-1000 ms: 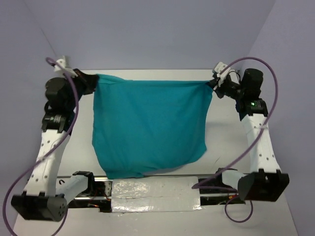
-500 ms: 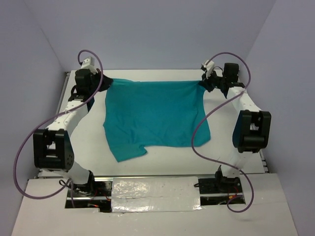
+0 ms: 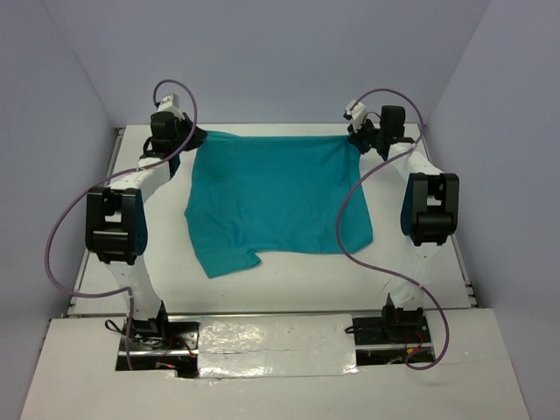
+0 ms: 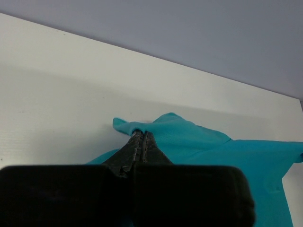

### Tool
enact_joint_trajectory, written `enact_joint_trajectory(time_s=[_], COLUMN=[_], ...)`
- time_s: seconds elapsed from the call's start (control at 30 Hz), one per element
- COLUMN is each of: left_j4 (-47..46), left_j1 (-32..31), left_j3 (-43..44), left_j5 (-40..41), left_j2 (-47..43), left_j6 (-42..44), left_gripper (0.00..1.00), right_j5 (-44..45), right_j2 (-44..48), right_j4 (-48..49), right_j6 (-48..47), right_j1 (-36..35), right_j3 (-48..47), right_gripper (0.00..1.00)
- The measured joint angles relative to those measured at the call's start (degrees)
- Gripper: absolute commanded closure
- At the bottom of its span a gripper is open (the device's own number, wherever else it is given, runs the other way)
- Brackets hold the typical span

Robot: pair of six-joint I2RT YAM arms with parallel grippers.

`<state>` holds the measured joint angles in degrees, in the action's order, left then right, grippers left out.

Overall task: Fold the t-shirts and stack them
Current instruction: Flatten out the tshirt, then fold the flattened tshirt in 1/3 of the way

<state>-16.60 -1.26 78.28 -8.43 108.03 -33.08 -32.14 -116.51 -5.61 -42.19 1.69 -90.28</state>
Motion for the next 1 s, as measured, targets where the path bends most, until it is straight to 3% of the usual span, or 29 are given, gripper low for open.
enact_joint_trajectory(time_s=[0.17, 0.5, 1.0], left_j4=[0.5, 2.6, 5.5], left_j1=[0.0, 0.0, -0.2], left_j3=[4.2, 4.7, -4.3], left_j5=[0.3, -0.7, -1.7], left_j2=[3.6, 3.6, -0.5], left_j6=[0.1, 1.8, 2.9], left_gripper=[1.0, 1.0, 1.0], right_j5=[3.1, 2.7, 1.6], right_j2=[-2.7, -3.1, -1.9], right_j4=[2.3, 5.2, 1.8], right_j6=[-2.4, -7.9, -14.7], right_j1=[-0.5, -0.7, -0.8], right_j3=[-0.6, 0.8, 3.1], right_gripper=[0.95, 0.94, 0.93])
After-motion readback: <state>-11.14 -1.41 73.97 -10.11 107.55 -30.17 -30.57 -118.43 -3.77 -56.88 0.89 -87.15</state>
